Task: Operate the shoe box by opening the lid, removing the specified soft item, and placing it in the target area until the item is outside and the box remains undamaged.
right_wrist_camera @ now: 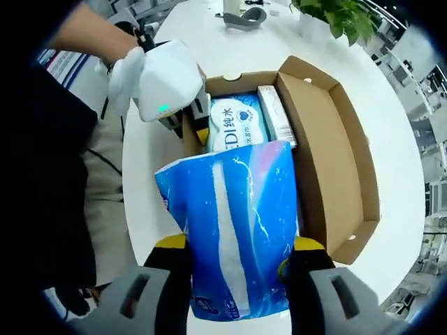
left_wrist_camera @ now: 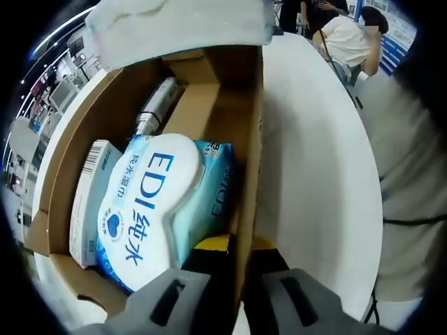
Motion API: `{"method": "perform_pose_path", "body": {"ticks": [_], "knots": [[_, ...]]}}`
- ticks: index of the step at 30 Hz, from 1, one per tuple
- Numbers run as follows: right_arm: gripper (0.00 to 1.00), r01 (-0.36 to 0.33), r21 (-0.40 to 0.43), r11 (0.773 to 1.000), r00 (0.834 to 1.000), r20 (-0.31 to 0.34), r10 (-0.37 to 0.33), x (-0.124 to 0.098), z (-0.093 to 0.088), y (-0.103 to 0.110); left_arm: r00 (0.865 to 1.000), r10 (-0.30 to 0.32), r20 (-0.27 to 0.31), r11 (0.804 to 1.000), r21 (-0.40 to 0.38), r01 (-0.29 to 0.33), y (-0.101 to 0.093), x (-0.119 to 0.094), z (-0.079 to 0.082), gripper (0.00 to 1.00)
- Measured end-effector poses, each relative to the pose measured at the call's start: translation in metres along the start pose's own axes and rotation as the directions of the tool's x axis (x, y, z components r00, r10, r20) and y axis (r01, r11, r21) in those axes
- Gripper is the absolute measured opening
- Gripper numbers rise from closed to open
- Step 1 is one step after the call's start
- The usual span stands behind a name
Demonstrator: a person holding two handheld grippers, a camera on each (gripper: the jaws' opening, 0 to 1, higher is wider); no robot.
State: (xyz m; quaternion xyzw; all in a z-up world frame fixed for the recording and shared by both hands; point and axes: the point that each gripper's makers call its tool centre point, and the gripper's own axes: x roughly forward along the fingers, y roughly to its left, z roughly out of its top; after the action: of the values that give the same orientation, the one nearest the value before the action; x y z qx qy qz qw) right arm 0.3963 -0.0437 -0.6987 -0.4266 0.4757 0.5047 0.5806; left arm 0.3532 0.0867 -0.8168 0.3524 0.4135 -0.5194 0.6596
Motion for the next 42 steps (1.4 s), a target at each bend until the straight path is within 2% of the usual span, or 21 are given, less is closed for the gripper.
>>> {"method": "perform_pose_path", "body": {"ticks": [4,7,15,26,42], "knots": [[0.50,0.002,-0.004,1.000,1.000,-0.001,-0.002,-0.001,-0.005,0.002,1.000,0.003,0.000,1.000,0.000,-0.003,0.000,0.000,0.000,0.01],[0.50,0.019,-0.042,0.999,1.000,-0.001,-0.019,-0.001,-0.007,0.003,1.000,0.003,0.000,1.000,0.000,-0.003,0.000,-0.001,0.000,0.01],[0.51,0.011,-0.020,1.000,1.000,0.003,-0.010,-0.004,-0.006,0.005,1.000,0.003,0.000,1.000,0.000,-0.003,0.000,0.000,0.000,0.01],[0.51,0.021,-0.022,1.000,1.000,-0.005,-0.021,-0.009,-0.018,0.004,1.000,0.004,0.001,1.000,0.001,-0.004,0.000,0.000,0.000,0.01],[0.51,0.042,0.022,0.999,0.999,-0.023,-0.041,-0.015,-0.053,-0.002,1.000,0.004,0.001,1.000,0.004,-0.004,0.000,0.000,0.000,0.01]]}}
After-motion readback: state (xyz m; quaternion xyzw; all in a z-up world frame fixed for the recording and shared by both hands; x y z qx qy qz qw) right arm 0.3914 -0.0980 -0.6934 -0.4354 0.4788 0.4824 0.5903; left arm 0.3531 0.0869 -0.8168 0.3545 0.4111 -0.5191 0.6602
